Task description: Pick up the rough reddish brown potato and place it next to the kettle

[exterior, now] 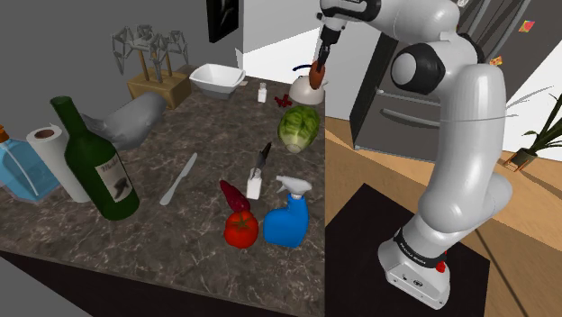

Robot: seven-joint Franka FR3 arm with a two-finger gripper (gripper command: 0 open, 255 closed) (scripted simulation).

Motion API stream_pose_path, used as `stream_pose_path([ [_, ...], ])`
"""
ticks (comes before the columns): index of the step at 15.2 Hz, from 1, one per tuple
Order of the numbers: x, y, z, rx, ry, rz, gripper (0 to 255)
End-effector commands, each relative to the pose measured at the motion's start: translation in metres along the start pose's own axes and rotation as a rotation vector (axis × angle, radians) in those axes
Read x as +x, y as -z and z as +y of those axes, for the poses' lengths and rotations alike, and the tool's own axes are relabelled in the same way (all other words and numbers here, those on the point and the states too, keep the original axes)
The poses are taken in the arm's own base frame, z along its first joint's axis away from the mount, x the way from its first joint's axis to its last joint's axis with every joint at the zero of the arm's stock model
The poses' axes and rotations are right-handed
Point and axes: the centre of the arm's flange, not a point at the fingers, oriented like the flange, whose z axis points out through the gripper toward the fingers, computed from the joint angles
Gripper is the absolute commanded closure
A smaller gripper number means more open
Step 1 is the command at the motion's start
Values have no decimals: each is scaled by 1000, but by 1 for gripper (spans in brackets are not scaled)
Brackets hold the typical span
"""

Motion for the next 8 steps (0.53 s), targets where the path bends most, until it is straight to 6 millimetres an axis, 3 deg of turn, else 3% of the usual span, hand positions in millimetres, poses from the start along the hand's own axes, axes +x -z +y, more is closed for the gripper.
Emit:
stream_pose_path([
  [1,-2,-10,-2,-1,0,0,255],
  [8,-6,-47,-5,-1,0,0,255],
])
